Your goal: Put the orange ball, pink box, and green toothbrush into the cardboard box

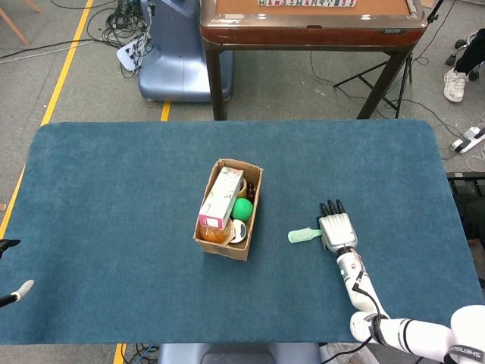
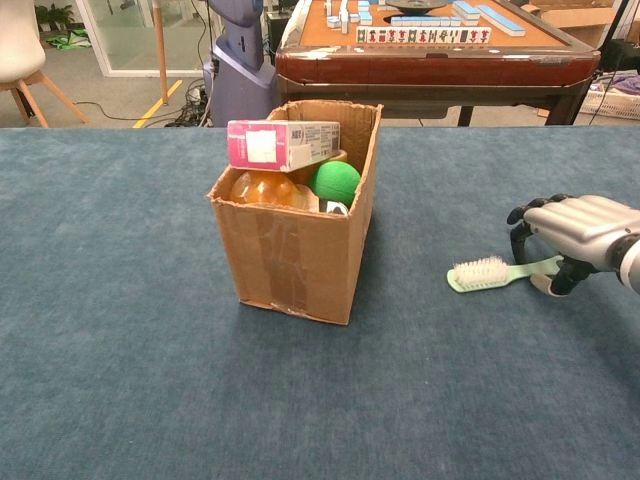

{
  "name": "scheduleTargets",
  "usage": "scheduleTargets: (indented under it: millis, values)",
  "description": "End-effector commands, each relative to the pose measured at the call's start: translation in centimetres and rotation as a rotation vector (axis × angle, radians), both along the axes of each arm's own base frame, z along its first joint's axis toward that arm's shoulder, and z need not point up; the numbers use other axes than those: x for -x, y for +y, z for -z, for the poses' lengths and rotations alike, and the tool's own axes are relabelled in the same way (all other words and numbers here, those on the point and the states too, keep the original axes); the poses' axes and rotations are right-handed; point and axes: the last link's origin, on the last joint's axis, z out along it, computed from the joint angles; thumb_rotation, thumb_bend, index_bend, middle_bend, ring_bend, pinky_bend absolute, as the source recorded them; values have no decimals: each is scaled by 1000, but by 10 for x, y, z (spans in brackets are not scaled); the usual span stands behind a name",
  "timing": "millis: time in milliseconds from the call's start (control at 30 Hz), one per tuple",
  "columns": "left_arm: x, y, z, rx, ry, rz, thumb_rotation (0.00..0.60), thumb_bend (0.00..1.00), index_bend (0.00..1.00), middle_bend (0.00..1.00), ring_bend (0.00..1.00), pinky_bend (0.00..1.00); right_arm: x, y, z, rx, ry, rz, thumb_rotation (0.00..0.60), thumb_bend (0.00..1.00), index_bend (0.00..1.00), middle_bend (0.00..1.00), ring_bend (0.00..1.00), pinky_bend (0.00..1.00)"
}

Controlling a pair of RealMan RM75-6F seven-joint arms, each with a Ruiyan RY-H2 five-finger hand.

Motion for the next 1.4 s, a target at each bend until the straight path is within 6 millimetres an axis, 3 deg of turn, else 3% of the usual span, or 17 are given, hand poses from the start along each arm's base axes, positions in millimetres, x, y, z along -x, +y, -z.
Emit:
scheduleTargets:
  millis: [33, 1400]
  values:
    - [0, 0, 0, 1, 1, -1, 600, 112, 257, 278, 258, 416, -1, 0, -4, 8, -16, -2, 600, 449, 554, 106, 0, 0]
    - [1, 1, 1, 9, 4, -12, 600, 112, 258, 278, 258, 416, -24, 3, -33, 63, -69, -69, 600, 449, 554, 106, 0, 0]
